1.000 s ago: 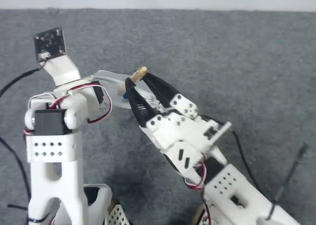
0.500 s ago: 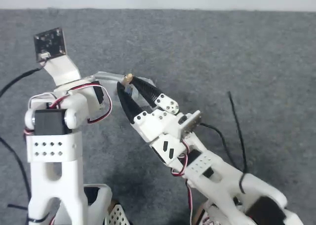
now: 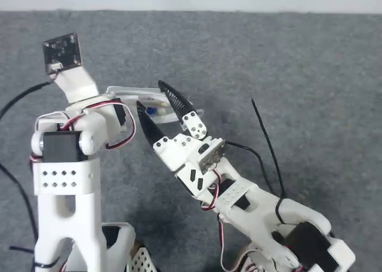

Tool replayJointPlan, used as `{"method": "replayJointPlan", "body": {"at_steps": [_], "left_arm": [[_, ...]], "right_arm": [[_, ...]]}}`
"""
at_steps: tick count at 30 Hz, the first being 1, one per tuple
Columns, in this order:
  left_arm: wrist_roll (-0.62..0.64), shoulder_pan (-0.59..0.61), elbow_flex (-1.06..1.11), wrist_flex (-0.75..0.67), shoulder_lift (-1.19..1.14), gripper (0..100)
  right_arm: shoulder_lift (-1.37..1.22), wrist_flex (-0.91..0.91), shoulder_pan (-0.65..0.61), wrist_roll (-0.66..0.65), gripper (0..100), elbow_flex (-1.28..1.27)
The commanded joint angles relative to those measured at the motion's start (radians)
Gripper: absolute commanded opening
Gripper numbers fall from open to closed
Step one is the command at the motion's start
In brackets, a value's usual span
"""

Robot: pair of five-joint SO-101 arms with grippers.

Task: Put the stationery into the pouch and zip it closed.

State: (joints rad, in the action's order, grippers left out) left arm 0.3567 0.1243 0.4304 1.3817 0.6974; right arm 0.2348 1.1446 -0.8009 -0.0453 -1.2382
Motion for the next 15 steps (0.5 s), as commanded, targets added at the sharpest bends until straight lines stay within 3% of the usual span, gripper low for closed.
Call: {"method": "replayJointPlan", "body": {"at_steps": [1,10,15], "left_arm": [[-0.008,0.006,-0.007,-0.021,0.025,1],[-0.009,0.008,-0.007,-0.021,0.025,1],[-0.009,0.008,-0.007,-0.021,0.025,1]], "right_arm": [[0.102,-0.031,-0.001,-0.014,21.3,-0.064],[0.407,-0.223,0.004,-0.012,14.9,-0.141],[0.602,-0.524,0.016,-0.006,15.1,-0.135]]}}
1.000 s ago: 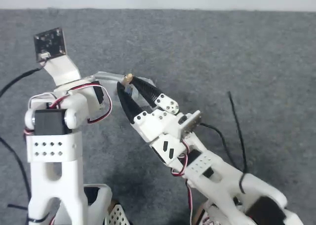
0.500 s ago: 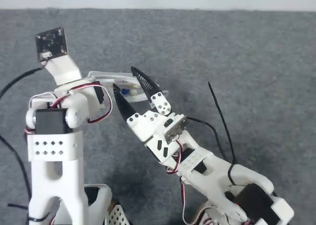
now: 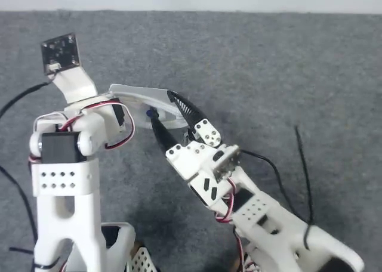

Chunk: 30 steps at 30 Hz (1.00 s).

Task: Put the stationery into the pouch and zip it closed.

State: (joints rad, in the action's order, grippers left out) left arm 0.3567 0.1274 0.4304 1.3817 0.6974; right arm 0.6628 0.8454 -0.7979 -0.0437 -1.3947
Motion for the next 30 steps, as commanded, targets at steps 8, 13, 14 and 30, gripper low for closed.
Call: {"method": "replayJointPlan", "body": {"at_steps": [8,13,14,30], "left_arm": [[-0.009,0.034,-0.008,-0.021,0.025,1],[-0.009,0.098,-0.007,-0.032,0.025,1],[-0.009,0.101,-0.007,-0.032,0.025,1],[-0.011,0.137,0.012,-0.054,0.029,1]], "right_arm": [[0.432,-0.731,0.013,-0.012,15.1,0.095],[0.573,-0.944,0.015,-0.008,15.1,0.092],[0.596,-0.986,0.021,-0.008,15.1,0.092],[0.647,-1.109,0.038,-0.012,14.8,-0.002]]}}
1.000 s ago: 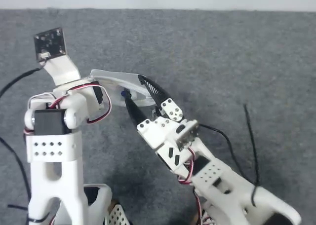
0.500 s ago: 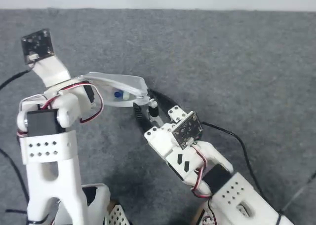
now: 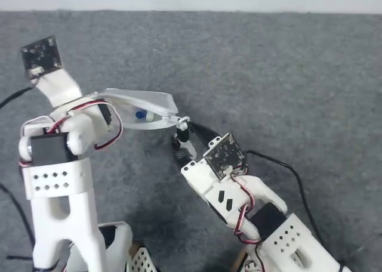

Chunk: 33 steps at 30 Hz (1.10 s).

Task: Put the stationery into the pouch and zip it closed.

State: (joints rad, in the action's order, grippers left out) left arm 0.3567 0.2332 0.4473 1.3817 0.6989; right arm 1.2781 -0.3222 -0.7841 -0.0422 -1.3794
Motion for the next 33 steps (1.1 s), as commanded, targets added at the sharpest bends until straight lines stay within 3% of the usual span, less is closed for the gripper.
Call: {"method": "replayJointPlan", "body": {"at_steps": [1,11,19,27,33], "left_arm": [[-0.011,0.037,-0.004,-0.057,0.028,1],[-0.011,0.040,-0.004,-0.055,0.028,1],[-0.011,0.038,-0.004,-0.054,0.028,1],[-0.011,0.038,-0.004,-0.051,0.029,1],[-0.011,0.041,-0.004,-0.049,0.029,1]], "right_arm": [[0.031,0.064,0.038,-0.011,14.8,-0.021],[0.031,0.067,0.096,-0.008,14.8,-0.028],[0.022,0.070,0.010,-0.008,14.7,-0.038],[-0.294,0.326,0.010,-0.008,14.7,-0.006],[-0.464,0.406,0.012,-0.009,14.7,0.038]]}}
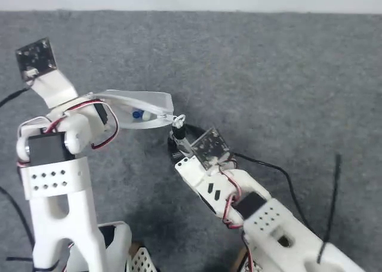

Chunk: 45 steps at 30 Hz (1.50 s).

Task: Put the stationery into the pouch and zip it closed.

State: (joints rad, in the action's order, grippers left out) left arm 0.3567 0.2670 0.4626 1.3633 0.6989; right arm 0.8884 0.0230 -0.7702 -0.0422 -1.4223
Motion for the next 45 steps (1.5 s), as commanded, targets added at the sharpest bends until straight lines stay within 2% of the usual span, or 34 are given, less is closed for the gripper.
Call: {"method": "replayJointPlan", "body": {"at_steps": [1,4,10,19,25,45], "left_arm": [[-0.011,0.009,-0.019,-0.031,0.029,1],[-0.011,0.011,-0.018,-0.031,0.029,1],[-0.011,0.011,-0.018,-0.031,0.029,1],[-0.011,0.011,-0.018,-0.031,0.029,1],[-0.011,0.011,-0.018,-0.031,0.029,1],[-0.011,0.011,-0.018,-0.031,0.026,1]], "right_arm": [[-0.077,0.070,-0.002,-0.009,14.7,0.081],[-0.077,0.077,0.007,-0.009,14.7,0.078],[-0.039,0.076,0.028,-0.009,7.6,0.077],[0.062,0.068,0.028,-0.008,8.0,0.038],[0.007,0.076,0.028,-0.008,16.9,0.046],[-0.012,0.070,0.028,-0.008,8.9,0.066]]}}
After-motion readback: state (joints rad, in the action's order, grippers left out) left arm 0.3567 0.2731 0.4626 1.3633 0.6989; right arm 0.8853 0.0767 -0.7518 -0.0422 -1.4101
